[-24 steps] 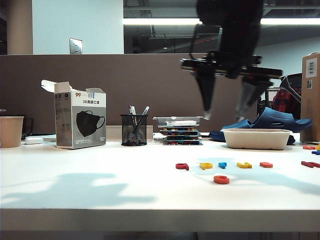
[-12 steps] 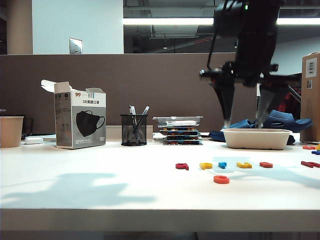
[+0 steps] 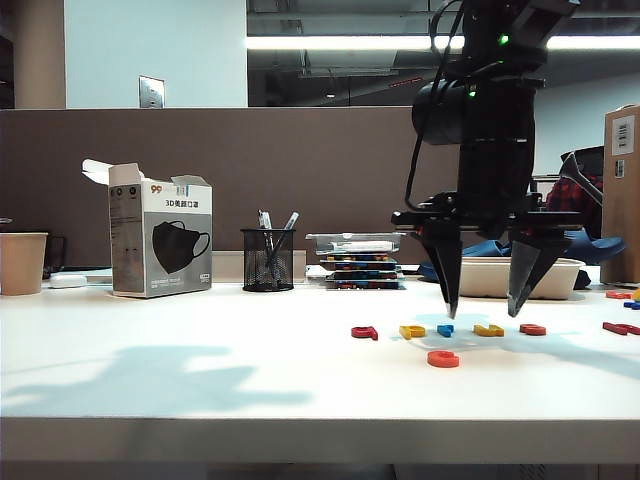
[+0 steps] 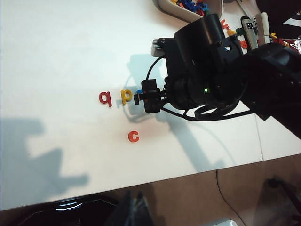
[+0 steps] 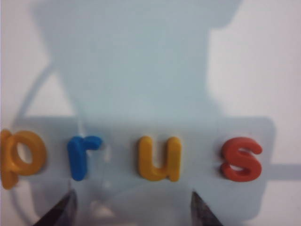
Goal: Select the appropriate letters from the row of letter magnets placed on the table to arrange into the word "cup".
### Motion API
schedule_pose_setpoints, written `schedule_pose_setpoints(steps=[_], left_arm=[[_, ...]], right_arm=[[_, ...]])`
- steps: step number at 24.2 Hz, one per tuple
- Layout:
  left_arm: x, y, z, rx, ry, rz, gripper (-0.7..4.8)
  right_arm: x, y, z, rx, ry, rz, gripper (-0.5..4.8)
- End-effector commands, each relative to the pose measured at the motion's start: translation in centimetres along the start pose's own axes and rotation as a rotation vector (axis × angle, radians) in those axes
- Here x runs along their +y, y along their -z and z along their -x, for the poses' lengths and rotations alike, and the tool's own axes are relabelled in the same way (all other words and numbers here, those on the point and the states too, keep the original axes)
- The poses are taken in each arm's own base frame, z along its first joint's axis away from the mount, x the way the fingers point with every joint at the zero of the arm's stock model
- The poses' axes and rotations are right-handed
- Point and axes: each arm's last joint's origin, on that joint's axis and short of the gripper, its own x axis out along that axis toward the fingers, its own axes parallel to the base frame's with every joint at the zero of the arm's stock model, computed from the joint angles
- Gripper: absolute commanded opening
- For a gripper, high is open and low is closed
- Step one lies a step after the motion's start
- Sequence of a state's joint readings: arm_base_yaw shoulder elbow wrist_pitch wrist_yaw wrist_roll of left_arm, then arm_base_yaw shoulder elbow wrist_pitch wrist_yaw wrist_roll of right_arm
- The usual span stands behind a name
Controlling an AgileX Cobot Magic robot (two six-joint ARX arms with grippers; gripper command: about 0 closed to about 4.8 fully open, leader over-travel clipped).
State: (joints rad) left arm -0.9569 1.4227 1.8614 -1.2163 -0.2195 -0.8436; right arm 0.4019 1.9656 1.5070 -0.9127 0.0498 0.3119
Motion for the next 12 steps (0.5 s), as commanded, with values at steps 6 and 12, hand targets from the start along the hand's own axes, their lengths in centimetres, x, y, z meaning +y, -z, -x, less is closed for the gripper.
schedule_pose_setpoints(steps=[6,12], left_arm=[[0.0,-0.1,0.2,-0.009,0.003,0.003,-0.05],[0.0,-0.1,0.2,-0.008,0.003,0.003,-0.05]], right_arm=[[-0.9,-0.8,0.0,-0.038,-0.008,0.008,2.08],[-1.5,-0.9,-0.1,-0.037,-0.008,0.009,2.1]])
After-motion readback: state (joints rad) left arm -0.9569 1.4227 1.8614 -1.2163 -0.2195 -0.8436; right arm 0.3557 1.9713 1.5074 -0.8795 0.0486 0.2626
